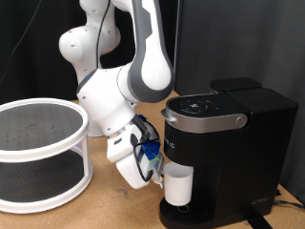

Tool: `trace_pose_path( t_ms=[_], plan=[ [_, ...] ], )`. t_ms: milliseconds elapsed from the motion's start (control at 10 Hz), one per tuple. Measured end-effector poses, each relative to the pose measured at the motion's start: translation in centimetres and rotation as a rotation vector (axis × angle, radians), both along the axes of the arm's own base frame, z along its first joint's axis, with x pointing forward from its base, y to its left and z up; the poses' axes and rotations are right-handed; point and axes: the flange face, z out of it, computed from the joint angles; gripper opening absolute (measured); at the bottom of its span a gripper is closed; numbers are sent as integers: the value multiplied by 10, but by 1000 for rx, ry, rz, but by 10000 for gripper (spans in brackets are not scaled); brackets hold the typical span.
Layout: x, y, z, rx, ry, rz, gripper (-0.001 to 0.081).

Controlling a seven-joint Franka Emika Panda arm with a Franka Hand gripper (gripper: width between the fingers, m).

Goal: Make a cup of coffee with the keurig machine

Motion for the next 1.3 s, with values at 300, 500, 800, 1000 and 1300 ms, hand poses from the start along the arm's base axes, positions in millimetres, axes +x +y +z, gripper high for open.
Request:
trace_pose_path(
  t_ms=[300,500,800,1000,1300],
  plan=[
    [-1,4,-9,-11,-9,10,66],
    [-2,5,-11,-7,-15,6,66],
    [-2,6,-11,-2,-16,-1,66],
    [-2,6,-11,1,-19,-7,245],
    [-1,0,-10,1,-18,-49,394]
  ],
)
